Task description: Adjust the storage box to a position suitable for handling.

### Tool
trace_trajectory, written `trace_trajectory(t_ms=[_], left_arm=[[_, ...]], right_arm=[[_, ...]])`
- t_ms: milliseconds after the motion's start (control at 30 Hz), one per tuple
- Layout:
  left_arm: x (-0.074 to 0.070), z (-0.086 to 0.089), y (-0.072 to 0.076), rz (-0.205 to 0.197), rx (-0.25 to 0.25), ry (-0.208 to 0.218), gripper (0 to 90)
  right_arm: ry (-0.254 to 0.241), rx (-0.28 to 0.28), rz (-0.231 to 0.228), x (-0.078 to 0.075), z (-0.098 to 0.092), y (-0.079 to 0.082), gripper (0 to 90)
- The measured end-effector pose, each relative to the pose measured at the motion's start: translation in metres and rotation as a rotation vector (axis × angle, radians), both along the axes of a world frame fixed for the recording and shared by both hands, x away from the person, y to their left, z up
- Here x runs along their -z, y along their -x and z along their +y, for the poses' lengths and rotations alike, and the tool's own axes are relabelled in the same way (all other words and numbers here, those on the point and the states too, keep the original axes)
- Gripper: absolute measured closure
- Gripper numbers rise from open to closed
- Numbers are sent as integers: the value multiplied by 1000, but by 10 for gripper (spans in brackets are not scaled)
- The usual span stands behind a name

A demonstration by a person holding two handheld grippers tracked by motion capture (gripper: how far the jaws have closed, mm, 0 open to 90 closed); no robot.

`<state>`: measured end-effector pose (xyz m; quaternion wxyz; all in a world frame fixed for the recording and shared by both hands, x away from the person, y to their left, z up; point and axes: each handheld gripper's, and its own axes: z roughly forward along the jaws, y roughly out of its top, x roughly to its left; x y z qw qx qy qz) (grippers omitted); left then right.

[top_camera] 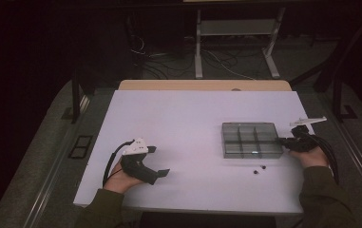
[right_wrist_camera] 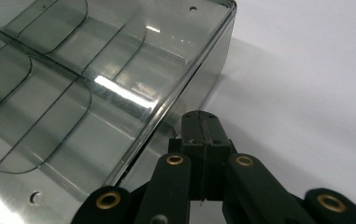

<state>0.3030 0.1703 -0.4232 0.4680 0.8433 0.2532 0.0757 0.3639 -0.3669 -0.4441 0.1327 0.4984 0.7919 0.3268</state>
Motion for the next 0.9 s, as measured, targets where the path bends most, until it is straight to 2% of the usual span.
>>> trace_trajectory(t_ms=[900], left_arm=[[1,-1,0,5,6,-4,0]], right_arm=[[-17,-90,-1,-2,36,0,891]])
